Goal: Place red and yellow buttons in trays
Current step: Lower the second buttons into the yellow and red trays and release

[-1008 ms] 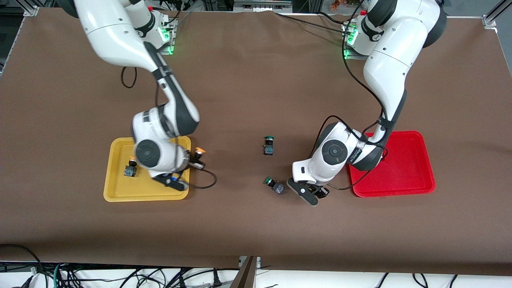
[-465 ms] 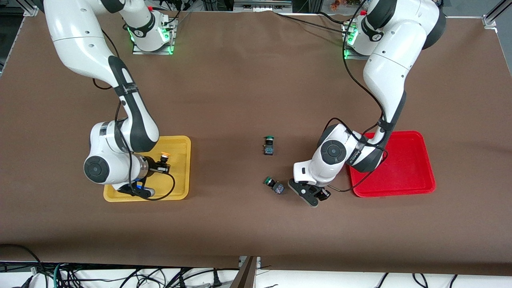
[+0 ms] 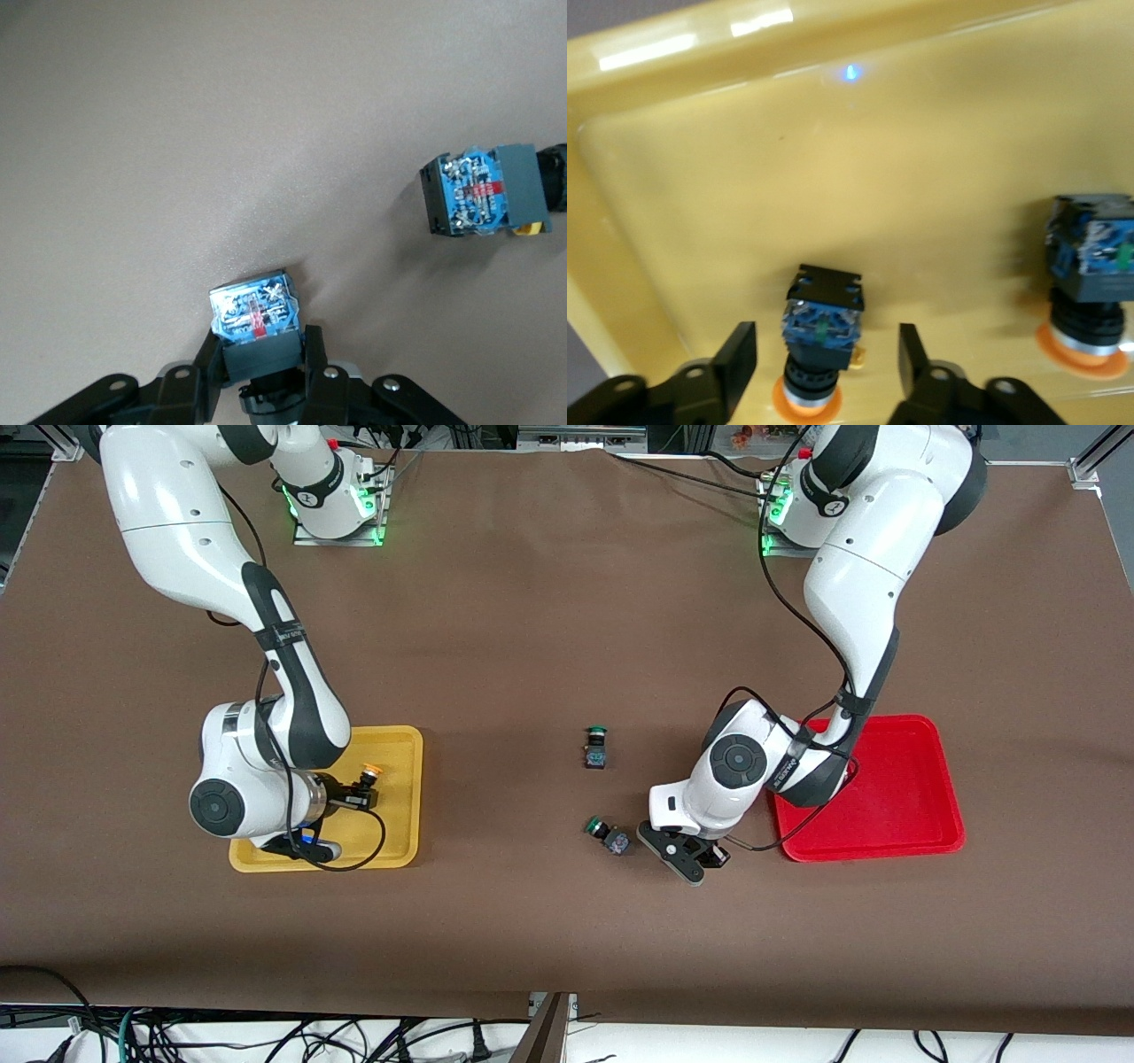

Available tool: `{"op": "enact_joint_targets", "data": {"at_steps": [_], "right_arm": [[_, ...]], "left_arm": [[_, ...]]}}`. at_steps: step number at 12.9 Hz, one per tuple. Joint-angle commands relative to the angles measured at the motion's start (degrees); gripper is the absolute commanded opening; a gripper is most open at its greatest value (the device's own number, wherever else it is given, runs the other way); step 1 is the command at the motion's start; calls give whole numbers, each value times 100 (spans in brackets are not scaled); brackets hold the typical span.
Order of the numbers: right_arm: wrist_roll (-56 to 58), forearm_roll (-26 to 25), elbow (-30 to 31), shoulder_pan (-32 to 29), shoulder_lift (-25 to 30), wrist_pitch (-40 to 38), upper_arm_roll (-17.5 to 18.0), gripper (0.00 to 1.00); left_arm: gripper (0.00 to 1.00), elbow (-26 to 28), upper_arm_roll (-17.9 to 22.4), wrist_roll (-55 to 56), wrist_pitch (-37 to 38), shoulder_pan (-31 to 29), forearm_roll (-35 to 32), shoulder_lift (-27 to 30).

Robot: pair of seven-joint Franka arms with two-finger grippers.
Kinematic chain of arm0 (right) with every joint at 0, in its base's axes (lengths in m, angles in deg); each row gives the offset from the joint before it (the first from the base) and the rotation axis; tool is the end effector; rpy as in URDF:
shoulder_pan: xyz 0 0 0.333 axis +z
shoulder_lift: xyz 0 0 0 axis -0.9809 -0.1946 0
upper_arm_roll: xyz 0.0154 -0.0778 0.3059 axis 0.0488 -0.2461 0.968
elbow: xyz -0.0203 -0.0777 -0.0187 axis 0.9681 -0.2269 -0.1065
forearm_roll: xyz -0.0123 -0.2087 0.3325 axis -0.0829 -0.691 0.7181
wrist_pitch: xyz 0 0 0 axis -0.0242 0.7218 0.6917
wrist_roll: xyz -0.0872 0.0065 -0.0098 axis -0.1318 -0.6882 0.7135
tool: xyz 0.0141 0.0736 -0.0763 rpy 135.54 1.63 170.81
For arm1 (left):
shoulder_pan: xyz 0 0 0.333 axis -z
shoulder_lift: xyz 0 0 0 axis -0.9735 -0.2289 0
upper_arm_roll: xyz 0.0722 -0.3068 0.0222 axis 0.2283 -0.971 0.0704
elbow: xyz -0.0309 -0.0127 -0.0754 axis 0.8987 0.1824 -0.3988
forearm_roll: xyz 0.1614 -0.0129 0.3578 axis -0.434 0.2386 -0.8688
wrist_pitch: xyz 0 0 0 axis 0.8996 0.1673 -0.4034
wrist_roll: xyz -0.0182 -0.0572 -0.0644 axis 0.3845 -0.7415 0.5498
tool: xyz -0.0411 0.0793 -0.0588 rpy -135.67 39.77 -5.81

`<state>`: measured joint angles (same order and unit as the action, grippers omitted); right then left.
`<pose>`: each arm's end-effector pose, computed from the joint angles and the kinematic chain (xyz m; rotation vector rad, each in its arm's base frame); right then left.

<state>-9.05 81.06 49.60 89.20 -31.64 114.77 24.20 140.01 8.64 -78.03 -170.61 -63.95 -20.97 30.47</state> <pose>0.6911 0.1249 0.2062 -3.0796 0.2490 0.4079 0.7000 -0.3035 0.1894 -2.8843 1.1351 -0.2625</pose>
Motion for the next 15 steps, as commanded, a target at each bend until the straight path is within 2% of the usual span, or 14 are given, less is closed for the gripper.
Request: {"op": "enact_joint_targets", "data": {"at_steps": [1, 5, 7, 9, 12, 15], "right_arm": [[123, -721, -148, -40, 291, -103, 13, 100], [132, -795, -175, -58, 907, -700, 13, 100], [132, -777, -175, -92, 1232, -771, 4, 100], [141, -786, -184, -102, 1548, -1261, -22, 100], [1043, -769, -421, -346, 1935, -1964, -83, 100], [1205, -803, -405, -576, 2549, -2160, -5, 100]], "left_arm": [[8, 91, -36, 480, 783, -7, -59, 432], [10, 91, 16, 860, 2436, -95, -76, 960], [9, 91, 8, 537, 3053, -436, -155, 996], [8, 91, 17, -409, 3064, -796, -155, 1040], [8, 91, 8, -1571, 3012, -1429, -155, 1023], [7, 196, -1, -2180, 2968, -1853, -94, 935]]}}
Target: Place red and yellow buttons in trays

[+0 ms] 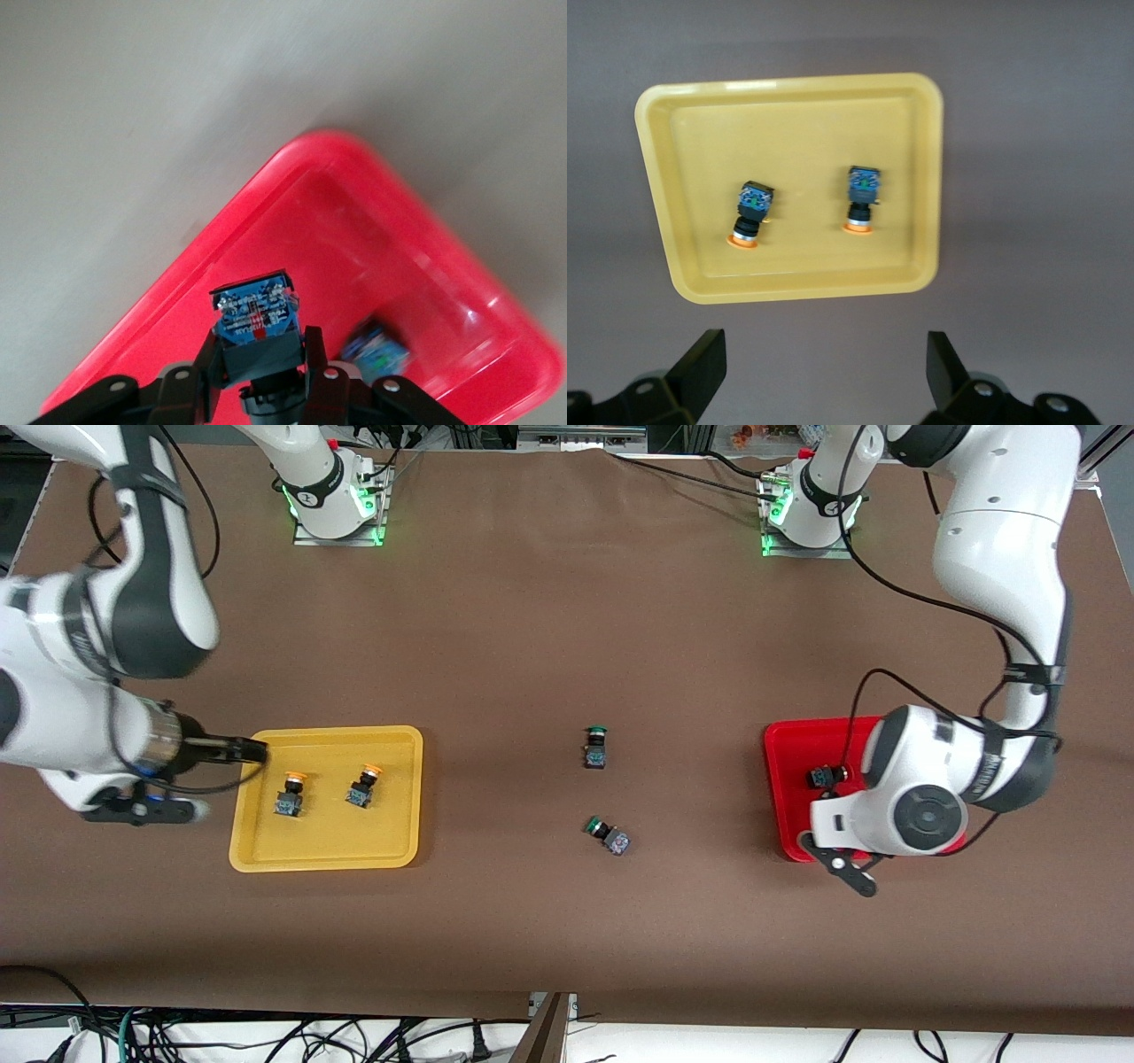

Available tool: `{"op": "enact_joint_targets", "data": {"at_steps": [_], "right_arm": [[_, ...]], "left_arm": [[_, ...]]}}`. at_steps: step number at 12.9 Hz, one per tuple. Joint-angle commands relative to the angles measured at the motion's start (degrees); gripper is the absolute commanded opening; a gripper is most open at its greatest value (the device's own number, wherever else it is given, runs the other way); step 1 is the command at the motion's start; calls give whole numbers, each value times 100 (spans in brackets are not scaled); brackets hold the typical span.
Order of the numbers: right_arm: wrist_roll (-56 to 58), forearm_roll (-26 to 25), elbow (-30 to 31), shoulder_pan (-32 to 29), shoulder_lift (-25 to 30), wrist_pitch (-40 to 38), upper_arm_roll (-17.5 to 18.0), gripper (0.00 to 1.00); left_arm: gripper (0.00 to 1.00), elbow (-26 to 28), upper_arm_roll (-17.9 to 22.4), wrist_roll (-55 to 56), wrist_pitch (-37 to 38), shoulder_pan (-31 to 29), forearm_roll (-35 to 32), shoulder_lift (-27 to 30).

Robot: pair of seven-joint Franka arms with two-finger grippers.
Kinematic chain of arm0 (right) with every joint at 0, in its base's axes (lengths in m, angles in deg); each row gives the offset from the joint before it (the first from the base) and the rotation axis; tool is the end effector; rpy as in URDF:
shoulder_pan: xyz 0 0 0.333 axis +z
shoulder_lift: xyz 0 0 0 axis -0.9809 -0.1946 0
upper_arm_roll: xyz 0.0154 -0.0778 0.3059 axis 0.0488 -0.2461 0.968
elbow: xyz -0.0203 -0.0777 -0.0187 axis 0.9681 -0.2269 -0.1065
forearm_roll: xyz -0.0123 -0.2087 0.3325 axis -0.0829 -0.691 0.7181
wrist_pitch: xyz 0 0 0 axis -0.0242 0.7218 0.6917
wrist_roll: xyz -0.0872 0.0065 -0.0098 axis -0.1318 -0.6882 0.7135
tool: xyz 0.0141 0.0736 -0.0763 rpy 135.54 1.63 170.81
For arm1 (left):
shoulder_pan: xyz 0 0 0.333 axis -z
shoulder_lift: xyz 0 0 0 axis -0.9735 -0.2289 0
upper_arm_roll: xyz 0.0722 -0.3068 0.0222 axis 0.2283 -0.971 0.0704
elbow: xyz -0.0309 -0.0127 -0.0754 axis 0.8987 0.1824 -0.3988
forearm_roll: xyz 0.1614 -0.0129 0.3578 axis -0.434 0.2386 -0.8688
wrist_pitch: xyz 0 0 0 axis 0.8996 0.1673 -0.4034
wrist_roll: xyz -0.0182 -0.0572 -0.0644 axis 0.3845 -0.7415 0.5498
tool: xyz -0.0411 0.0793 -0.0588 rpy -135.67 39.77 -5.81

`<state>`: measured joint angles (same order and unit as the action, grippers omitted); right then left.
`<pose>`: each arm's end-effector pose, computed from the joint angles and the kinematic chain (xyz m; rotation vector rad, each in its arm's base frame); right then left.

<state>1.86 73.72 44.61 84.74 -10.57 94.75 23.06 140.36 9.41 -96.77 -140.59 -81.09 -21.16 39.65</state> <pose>0.6711 0.0481 0.4786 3.0869 -0.0227 -0.2197 0.7211 -0.0555 0.2594 -2.8108 1.0869 0.3586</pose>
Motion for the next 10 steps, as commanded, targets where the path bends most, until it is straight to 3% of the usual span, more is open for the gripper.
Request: {"op": "enact_joint_targets", "data": {"at_steps": [1, 2, 3, 4, 5, 10], "right_arm": [[105, -69, 191, -174, 706, -324, 118, 100], [105, -69, 323, -227, 1013, -517, 153, 100], [105, -69, 463, -236, 1268, -580, 197, 100], [87, -78, 665, -236, 1479, -537, 206, 100], [113, -104, 806, -236, 1647, -615, 206, 100], [201, -69, 860, -578, 2333, -922, 197, 100]], "left_arm": [[7, 267, -70, -315, -61, -191, -76, 17], [10, 390, -70, -315, -200, -235, -84, -9], [19, 487, -70, -324, -402, -296, -128, -27], [78, 496, -70, -368, -499, -306, -128, -35], [100, 497, -70, -403, -500, -306, -128, -36], [100, 453, -280, -421, -9, -315, -40, 490]]}}
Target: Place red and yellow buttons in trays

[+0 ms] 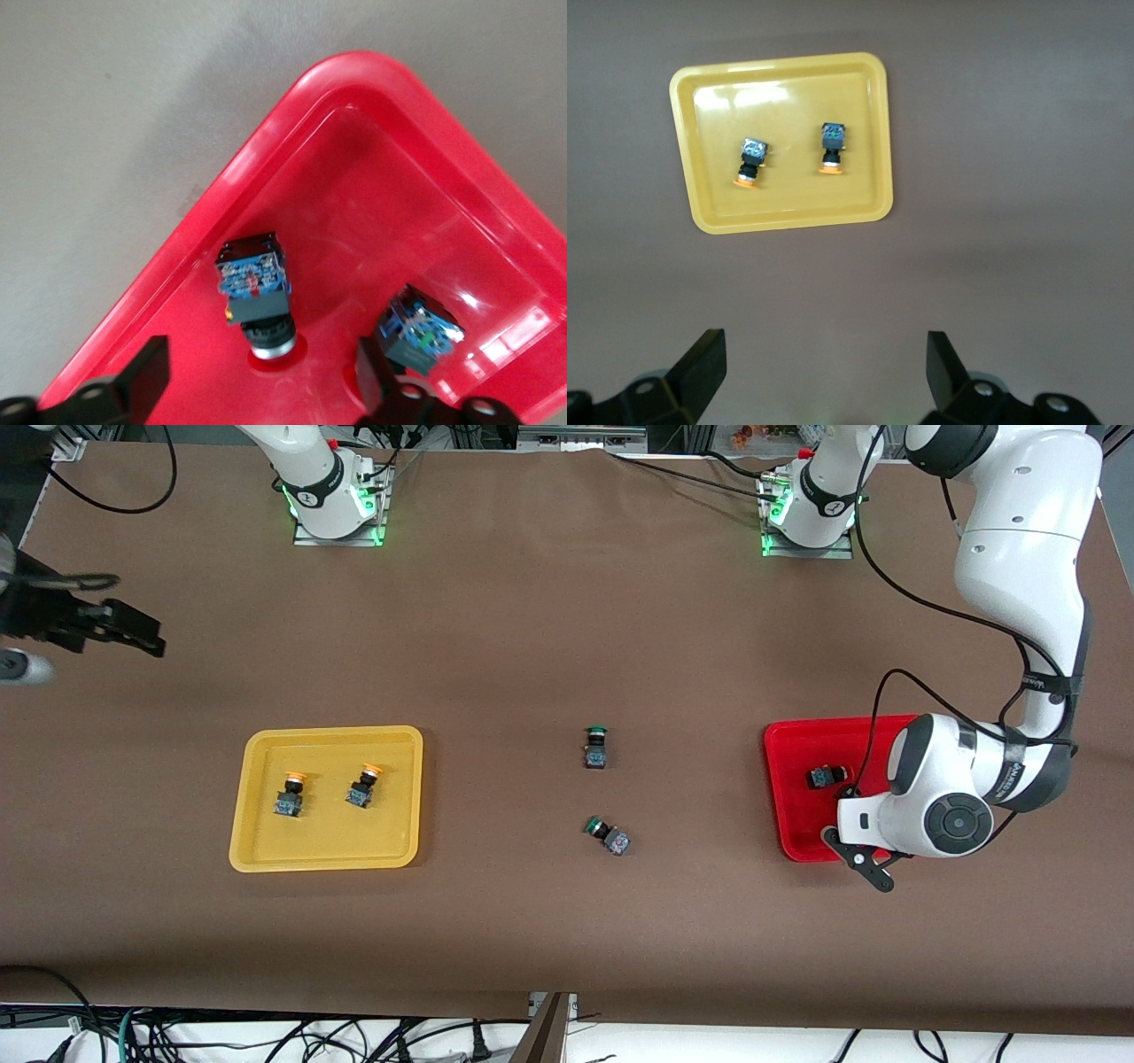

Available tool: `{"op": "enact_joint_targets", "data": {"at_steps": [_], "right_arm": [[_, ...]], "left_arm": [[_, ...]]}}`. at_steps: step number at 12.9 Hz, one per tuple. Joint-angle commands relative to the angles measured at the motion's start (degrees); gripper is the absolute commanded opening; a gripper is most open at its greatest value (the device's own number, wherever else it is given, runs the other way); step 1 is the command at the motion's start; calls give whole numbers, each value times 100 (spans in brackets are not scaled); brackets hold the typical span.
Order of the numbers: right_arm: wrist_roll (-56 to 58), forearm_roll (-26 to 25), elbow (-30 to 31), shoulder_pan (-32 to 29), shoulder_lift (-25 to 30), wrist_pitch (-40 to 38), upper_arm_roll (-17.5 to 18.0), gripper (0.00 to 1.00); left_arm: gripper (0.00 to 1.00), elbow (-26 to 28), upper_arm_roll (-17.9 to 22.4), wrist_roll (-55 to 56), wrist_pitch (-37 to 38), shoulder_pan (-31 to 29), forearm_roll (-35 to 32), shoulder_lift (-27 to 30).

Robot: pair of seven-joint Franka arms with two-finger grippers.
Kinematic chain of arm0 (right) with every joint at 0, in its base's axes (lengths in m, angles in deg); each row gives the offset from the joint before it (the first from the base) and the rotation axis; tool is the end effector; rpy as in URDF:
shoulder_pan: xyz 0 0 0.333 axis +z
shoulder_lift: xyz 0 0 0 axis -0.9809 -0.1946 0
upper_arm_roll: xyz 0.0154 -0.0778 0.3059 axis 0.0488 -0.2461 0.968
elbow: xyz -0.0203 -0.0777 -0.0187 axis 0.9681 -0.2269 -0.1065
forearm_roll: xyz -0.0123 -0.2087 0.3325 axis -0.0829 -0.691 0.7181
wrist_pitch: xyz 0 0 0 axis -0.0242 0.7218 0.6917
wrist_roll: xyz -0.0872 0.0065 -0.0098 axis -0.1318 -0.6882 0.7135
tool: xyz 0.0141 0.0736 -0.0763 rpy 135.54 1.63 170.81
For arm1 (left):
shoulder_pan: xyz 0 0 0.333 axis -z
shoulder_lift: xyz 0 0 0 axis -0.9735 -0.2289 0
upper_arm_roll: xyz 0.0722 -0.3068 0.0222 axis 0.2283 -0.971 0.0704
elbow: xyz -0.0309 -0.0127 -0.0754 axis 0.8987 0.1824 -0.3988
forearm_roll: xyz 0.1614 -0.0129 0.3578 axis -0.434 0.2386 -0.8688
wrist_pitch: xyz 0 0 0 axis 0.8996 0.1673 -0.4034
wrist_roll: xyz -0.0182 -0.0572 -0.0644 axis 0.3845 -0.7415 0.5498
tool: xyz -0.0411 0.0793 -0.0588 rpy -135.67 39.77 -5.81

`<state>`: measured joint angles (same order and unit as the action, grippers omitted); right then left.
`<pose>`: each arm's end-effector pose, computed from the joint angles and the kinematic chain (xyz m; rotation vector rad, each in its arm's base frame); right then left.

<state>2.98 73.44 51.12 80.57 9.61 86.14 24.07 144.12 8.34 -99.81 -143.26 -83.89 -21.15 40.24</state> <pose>0.5694 0.0049 0.6343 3.1102 -0.0886 -0.0874 0.7128 -0.0366 0.2429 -2.8162 1.1498 0.3675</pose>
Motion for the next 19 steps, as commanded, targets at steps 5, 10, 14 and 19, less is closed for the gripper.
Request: {"op": "enact_joint_targets", "data": {"at_steps": [5, 10, 14, 19], "right_arm": [[98, -41, 279, -188, 431, -430, 96, 100], [107, 3, 77, -162, 264, -589, 70, 100], [238, -14, 77, -153, 247, -589, 70, 100], [292, -67, 68, -171, 229, -598, 61, 100]], "left_arm": [[100, 41, -551, 1396, 759, 26, -40, 1450], [100, -204, -614, 3480, 1005, 9, 596, 2470], [100, -356, -631, 4269, 1611, -237, 943, 2735], [100, 898, -622, 3627, 1579, -631, 1740, 3770]]}}
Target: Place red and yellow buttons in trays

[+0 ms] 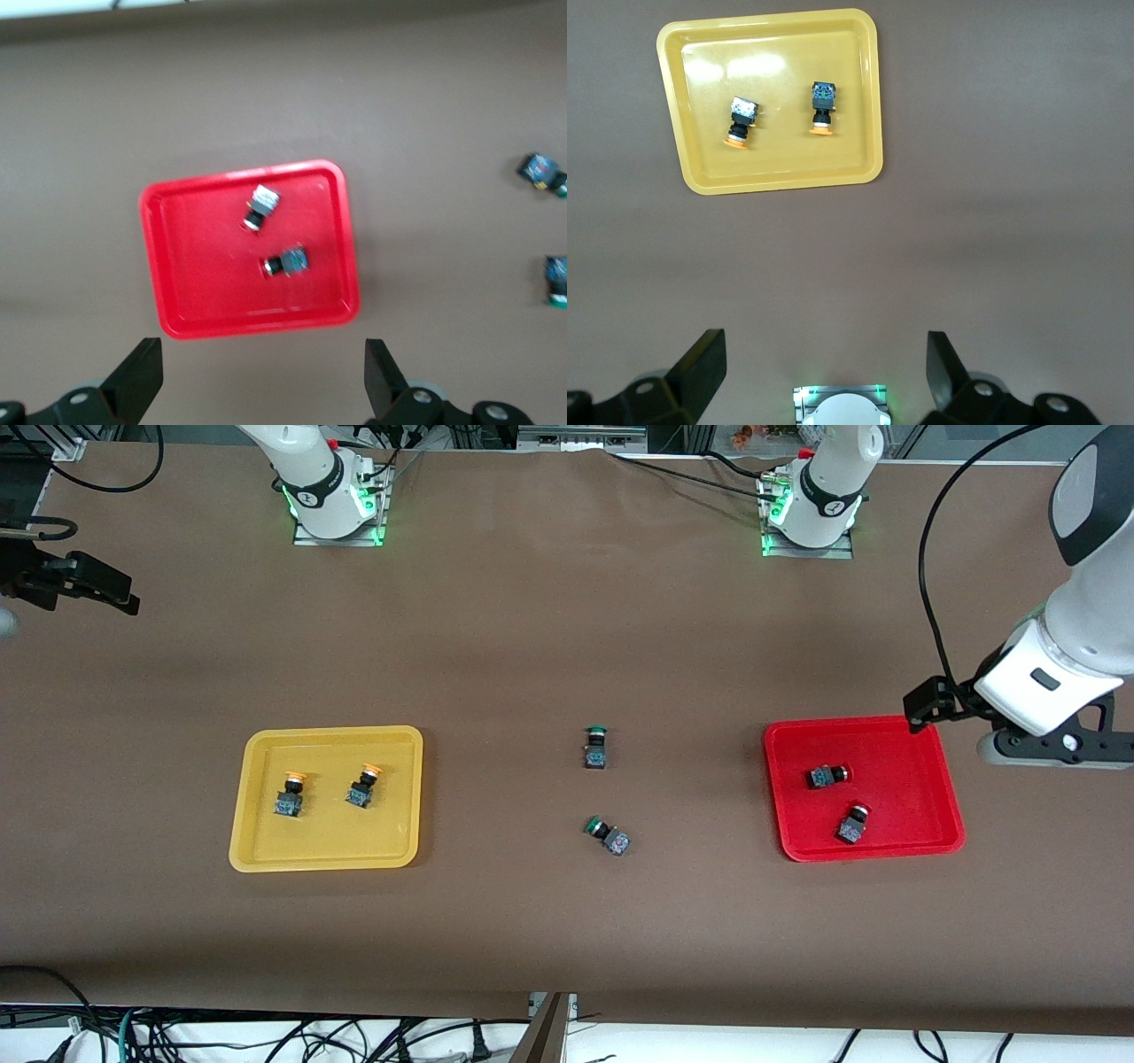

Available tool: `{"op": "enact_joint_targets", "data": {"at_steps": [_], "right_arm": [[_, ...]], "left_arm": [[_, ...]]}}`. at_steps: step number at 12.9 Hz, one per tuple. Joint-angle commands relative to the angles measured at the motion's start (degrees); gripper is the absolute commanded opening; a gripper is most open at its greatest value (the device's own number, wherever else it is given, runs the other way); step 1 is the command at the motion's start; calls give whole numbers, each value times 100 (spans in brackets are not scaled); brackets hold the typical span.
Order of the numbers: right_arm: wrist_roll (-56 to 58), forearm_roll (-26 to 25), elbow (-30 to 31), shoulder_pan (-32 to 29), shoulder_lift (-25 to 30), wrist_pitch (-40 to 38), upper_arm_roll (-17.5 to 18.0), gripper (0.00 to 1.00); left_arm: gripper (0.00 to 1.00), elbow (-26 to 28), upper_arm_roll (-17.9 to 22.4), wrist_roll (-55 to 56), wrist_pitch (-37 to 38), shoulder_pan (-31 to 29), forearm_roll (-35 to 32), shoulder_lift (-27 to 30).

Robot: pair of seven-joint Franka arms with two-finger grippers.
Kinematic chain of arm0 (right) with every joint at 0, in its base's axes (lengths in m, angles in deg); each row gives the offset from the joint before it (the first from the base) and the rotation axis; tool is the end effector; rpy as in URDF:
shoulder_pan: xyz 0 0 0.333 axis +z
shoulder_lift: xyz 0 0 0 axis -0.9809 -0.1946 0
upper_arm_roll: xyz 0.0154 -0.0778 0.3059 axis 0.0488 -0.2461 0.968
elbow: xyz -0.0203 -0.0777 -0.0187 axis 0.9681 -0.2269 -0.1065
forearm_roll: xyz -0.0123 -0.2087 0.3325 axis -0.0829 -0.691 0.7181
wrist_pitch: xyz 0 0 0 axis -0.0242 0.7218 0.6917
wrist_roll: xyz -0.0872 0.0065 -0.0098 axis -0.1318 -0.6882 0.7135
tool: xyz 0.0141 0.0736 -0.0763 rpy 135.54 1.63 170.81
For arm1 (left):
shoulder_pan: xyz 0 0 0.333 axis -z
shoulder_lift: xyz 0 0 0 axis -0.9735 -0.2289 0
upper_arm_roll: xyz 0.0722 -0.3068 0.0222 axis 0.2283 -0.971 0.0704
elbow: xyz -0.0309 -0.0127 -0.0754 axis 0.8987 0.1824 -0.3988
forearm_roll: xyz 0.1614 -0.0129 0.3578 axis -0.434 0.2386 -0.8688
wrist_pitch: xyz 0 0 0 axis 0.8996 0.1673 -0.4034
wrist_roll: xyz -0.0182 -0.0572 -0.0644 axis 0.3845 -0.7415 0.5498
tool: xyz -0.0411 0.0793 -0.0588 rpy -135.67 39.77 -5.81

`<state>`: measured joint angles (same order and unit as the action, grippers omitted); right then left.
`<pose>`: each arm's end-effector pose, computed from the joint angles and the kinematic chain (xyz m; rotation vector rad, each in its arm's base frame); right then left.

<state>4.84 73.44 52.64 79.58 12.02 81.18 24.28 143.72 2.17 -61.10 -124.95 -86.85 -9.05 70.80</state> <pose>0.5466 -0.0033 0.6389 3.1069 -0.0613 -0.1989 0.6257 -0.0773 0.5856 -3.0925 0.0797 0.0090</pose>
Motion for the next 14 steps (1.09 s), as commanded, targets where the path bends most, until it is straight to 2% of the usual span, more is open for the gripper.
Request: {"op": "enact_joint_targets", "data": {"at_steps": [1, 3, 14], "right_arm": [[105, -67, -84, -72, -21, -102, 40, 100], [105, -58, -84, -72, -21, -93, 40, 100], [105, -23, -84, -89, -65, -85, 23, 100]], "left_arm": [[100, 1377, -5, -244, -532, -415, 603, 1012], [100, 1951, -31, -139, -746, -416, 612, 1453], [100, 1874, -40, -182, -685, -416, 612, 1384]]}}
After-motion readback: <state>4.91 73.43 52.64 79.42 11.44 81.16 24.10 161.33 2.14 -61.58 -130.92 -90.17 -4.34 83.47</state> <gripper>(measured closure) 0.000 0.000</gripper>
